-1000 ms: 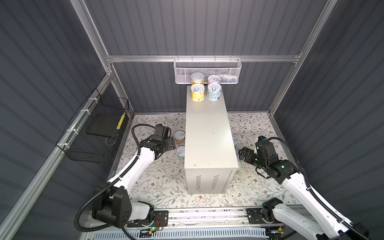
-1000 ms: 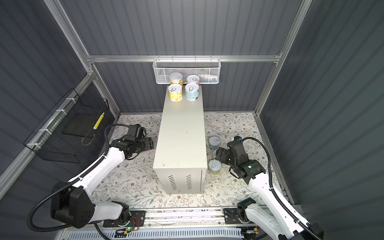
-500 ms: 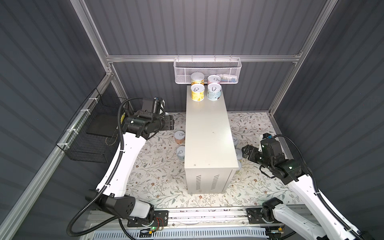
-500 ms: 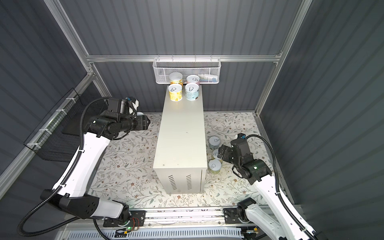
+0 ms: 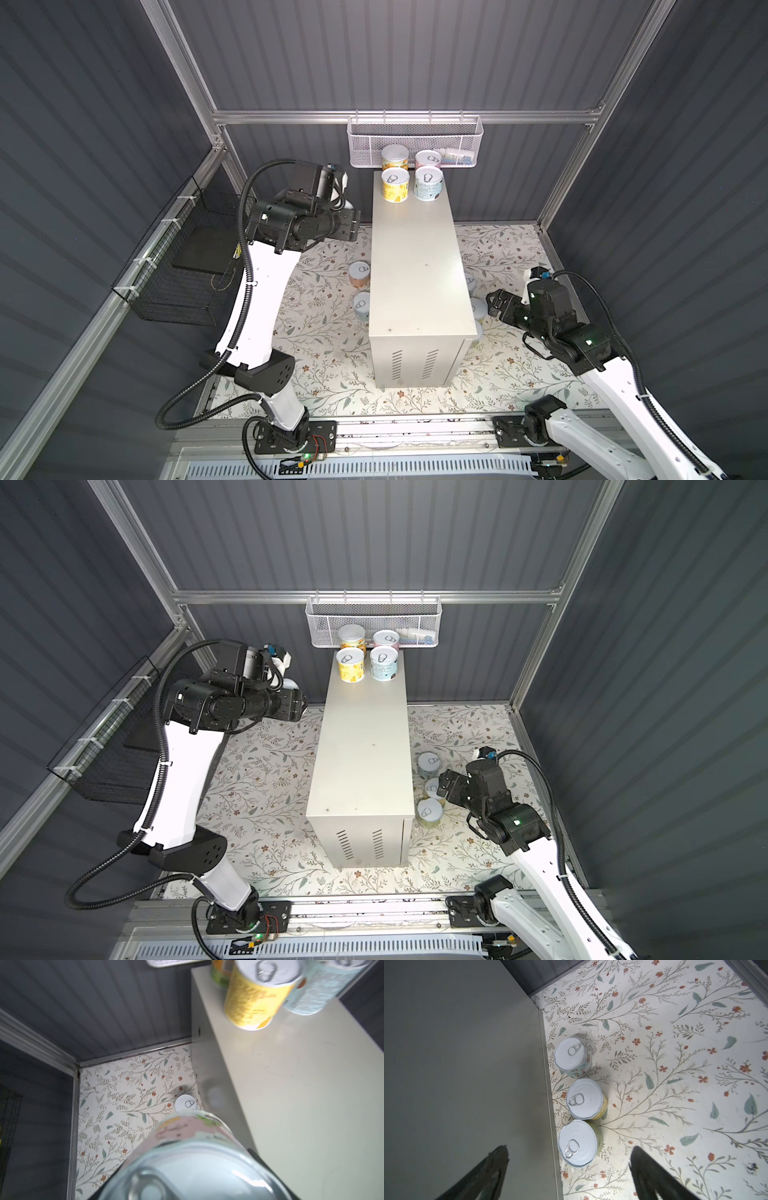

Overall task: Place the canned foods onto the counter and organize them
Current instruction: 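Carry the pink-labelled can up toward the cabinet top with the left gripper, then lower the pink-labelled can onto the cabinet top beside the yellow can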

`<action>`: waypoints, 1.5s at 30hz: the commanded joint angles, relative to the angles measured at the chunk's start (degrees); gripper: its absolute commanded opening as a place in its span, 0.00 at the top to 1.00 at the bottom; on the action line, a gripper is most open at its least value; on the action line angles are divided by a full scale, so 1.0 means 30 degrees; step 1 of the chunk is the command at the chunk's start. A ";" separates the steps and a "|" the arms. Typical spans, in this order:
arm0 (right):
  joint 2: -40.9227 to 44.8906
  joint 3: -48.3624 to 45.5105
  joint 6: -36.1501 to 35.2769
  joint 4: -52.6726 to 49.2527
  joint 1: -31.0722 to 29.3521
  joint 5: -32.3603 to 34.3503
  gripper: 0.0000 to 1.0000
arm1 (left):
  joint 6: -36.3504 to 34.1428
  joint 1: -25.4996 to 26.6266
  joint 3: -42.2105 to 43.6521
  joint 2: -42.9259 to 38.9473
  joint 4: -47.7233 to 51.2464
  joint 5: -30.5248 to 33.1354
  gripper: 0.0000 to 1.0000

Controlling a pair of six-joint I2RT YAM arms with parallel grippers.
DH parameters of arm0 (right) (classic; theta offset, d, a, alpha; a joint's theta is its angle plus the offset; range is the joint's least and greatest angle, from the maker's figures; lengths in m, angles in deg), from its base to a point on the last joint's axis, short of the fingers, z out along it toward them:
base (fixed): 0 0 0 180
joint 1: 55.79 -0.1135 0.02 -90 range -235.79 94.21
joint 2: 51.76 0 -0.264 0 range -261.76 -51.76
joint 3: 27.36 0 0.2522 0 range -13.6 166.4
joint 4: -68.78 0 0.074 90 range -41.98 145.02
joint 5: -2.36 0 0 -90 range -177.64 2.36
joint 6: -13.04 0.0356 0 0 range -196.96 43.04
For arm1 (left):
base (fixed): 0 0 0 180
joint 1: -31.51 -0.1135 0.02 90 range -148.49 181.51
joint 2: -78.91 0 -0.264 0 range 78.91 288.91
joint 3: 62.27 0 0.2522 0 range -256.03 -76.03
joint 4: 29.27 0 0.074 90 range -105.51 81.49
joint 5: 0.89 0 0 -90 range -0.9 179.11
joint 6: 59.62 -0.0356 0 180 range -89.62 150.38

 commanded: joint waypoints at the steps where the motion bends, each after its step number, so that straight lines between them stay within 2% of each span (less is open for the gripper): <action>1: 0.0486 -0.0280 0.0412 -0.0052 0.0045 -0.0009 0.07 | -0.0699 0.0419 -0.1978 0.0960 0.0139 -0.0015 1.00; 4: 0.0625 -0.0273 0.0516 -0.0024 0.0036 -0.0045 0.07 | -0.0506 0.0859 -0.2931 0.1542 -0.0430 -0.0339 1.00; 9: 0.0692 0.0154 0.0290 -0.0520 0.0036 0.0045 0.07 | -0.0413 0.1396 -0.2065 0.1250 -0.2037 -0.0407 1.00; 18: 0.0439 0.0953 -0.0275 -0.0906 0.0044 0.0445 0.07 | -0.1080 0.3113 -0.1365 0.1600 -0.2302 0.0511 1.00; 38: 0.0804 0.1141 -0.0099 -0.0520 0.0025 -0.0057 0.06 | -0.0604 0.3829 -0.1352 0.2691 -0.2872 -0.0313 1.00; 40: 0.0715 0.1111 -0.0127 -0.0488 0.0046 -0.0022 0.04 | -0.0669 0.3838 -0.1324 0.2805 -0.2914 -0.0398 0.63; 41: 0.0672 0.1111 -0.0154 -0.0467 0.0065 -0.0017 0.04 | -0.0684 0.3838 -0.1294 0.2860 -0.2944 -0.0440 0.51; 44: 0.0484 0.1097 -0.0180 -0.0409 0.0034 -0.0067 0.03 | -0.0780 0.3838 -0.1147 0.3029 -0.3036 -0.0596 0.36; 45: 0.0429 0.1075 -0.0158 -0.0367 0.0051 -0.0072 0.03 | -0.0782 0.3838 -0.1147 0.3065 -0.3090 -0.0639 0.34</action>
